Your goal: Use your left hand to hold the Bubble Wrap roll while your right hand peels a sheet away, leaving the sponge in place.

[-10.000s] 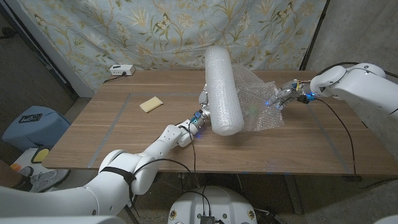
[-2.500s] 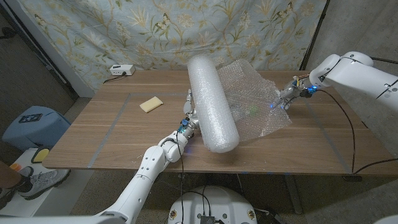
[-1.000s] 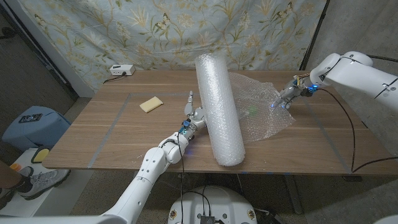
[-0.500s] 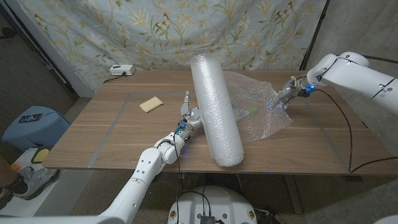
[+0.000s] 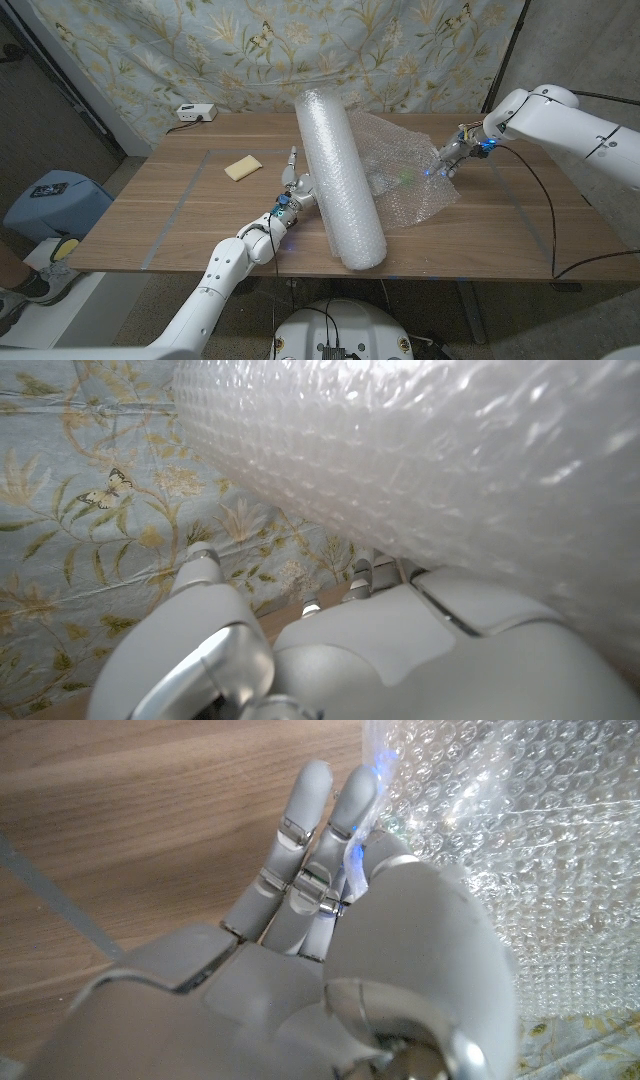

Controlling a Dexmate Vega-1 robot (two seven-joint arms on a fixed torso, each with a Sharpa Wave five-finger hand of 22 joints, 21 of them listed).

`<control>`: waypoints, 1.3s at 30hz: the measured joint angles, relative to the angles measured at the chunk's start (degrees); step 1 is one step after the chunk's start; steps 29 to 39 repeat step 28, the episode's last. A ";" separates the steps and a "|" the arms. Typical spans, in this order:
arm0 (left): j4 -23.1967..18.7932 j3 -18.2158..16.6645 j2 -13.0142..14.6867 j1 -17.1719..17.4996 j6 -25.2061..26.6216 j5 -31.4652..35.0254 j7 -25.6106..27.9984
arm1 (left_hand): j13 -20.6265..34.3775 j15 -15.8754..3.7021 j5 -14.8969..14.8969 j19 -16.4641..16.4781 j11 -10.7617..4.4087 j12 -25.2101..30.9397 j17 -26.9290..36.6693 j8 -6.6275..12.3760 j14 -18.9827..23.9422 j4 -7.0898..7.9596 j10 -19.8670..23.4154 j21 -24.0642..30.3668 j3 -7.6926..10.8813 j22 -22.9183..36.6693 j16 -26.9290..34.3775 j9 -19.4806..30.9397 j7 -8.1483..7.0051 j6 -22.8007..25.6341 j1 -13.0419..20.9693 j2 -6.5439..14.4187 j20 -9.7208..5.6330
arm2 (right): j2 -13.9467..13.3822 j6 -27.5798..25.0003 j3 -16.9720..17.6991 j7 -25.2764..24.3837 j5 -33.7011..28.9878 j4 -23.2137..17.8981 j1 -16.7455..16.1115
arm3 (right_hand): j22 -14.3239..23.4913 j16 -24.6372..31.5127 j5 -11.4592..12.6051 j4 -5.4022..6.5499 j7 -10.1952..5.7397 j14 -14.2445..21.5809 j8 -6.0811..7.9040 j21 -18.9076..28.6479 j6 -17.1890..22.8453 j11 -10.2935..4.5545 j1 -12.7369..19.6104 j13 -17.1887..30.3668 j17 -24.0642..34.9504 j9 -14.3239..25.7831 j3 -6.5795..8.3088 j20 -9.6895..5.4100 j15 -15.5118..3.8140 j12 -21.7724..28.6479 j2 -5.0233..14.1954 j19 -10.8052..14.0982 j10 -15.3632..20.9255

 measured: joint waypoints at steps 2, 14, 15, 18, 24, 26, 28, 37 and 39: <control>0.04 -0.05 0.07 0.00 0.00 -0.01 -0.05 | 0.00 0.00 0.00 0.00 0.00 0.00 0.00 0.00 0.00 0.00 0.00 0.00 0.00 0.00 0.00 0.00 0.00 0.00 0.00 0.00 0.00 | 0.25 -0.04 -0.44 0.01 -0.06 0.35 0.44 | 0.00 0.00 0.00 0.00 0.00 0.00 0.00 0.00 0.00 0.00 0.00 0.00 0.00 0.07 0.00 0.00 0.00 0.00 0.00 0.00 0.00; 0.61 -0.16 -0.01 -0.17 -0.72 0.13 -0.52 | 0.00 0.00 0.00 0.00 0.00 0.00 0.00 0.00 0.00 0.24 0.00 0.00 0.24 0.00 0.00 0.00 0.00 0.00 0.29 0.29 0.00 | 1.63 0.76 -2.72 1.31 -1.45 2.61 2.87 | 0.00 0.00 0.00 0.00 -0.20 0.00 0.00 0.45 0.20 0.00 0.00 0.27 0.00 0.06 0.00 0.21 0.00 -0.17 0.00 -0.41 0.00; 0.60 -0.17 -0.01 -0.15 -0.79 0.15 -0.51 | -0.01 0.00 0.00 0.00 0.00 0.00 0.00 0.00 0.00 0.24 -0.01 0.00 0.24 -0.01 0.00 0.00 0.00 0.00 0.29 0.29 0.00 | 1.72 0.79 -2.85 1.35 -1.49 2.76 3.00 | 0.01 0.00 0.00 0.00 -0.20 0.00 0.00 0.45 0.20 0.00 0.00 0.27 0.00 0.06 -0.01 0.20 0.00 -0.19 0.00 -0.41 0.00; 0.60 -0.17 -0.01 -0.15 -0.96 0.16 -0.34 | -0.01 0.00 0.00 0.00 0.00 0.00 0.00 0.00 0.00 0.24 -0.01 0.00 0.23 0.00 0.00 0.00 0.00 0.00 0.29 0.29 0.00 | 1.96 0.79 -3.19 1.35 -1.49 3.14 3.34 | 0.01 0.00 0.00 0.00 -0.20 0.00 0.00 0.45 0.20 0.01 0.00 0.26 0.00 0.06 -0.01 0.20 0.00 -0.20 0.00 -0.41 -0.01; 0.03 -0.37 0.08 0.28 -1.07 0.15 0.05 | -0.01 0.00 0.00 0.00 0.01 0.00 0.00 0.00 0.00 0.24 -0.01 0.00 0.23 0.00 0.00 0.00 0.00 0.00 0.29 0.29 0.00 | 2.29 1.24 -3.57 1.98 -2.11 3.51 3.69 | 0.01 0.00 0.00 0.17 -0.20 0.00 0.00 0.90 0.20 0.01 0.00 0.54 -0.01 0.25 0.15 0.20 0.00 -0.21 0.00 -0.41 -0.01; -0.09 -0.38 0.21 0.36 -1.07 0.13 0.12 | -0.01 0.00 0.00 0.00 0.01 0.00 0.00 0.00 0.00 0.24 -0.01 0.00 0.23 0.00 0.00 0.00 0.00 0.00 0.29 0.29 0.00 | 2.33 1.26 -3.59 2.02 -2.20 3.54 3.71 | 0.01 0.00 0.00 0.27 -0.20 0.00 0.00 0.90 0.20 0.01 0.00 0.67 -0.01 0.17 0.26 0.20 0.00 -0.59 0.00 -0.40 -0.01; -0.15 -0.39 0.30 0.41 -1.07 0.09 0.18 | -0.01 0.00 0.00 0.00 0.01 0.00 0.00 0.00 0.00 0.21 -0.01 0.00 0.26 0.00 0.00 0.00 0.00 0.00 0.29 0.29 0.00 | 2.36 1.26 -3.60 2.04 -2.22 3.54 3.71 | 0.01 0.00 0.00 0.27 -0.20 0.00 0.00 0.90 0.20 0.01 0.00 0.67 -0.01 0.17 0.25 0.10 0.00 -0.61 0.00 -0.51 -0.01; -0.15 -0.39 0.30 0.41 -1.07 0.09 0.18 | -0.01 0.00 0.00 0.00 0.01 0.00 0.00 0.00 0.00 0.21 -0.01 0.00 0.26 0.00 0.00 0.00 0.00 0.00 0.29 0.29 0.00 | 2.36 1.26 -3.60 2.04 -2.22 3.54 3.71 | 0.01 0.00 0.00 0.27 -0.20 0.00 0.00 0.90 0.20 0.01 0.00 0.67 -0.01 0.17 0.25 0.10 0.00 -0.61 0.00 -0.51 -0.01; -0.15 -0.39 0.30 0.41 -1.07 0.09 0.18 | -0.01 0.00 0.00 0.00 0.01 0.00 0.00 0.00 0.00 0.21 -0.01 0.00 0.26 0.00 0.00 0.00 0.00 0.00 0.29 0.29 0.00 | 2.36 1.26 -3.60 2.04 -2.22 3.54 3.71 | 0.01 0.00 0.00 0.27 -0.20 0.00 0.00 0.90 0.20 0.01 0.00 0.67 -0.01 0.17 0.25 0.10 0.00 -0.61 0.00 -0.51 -0.01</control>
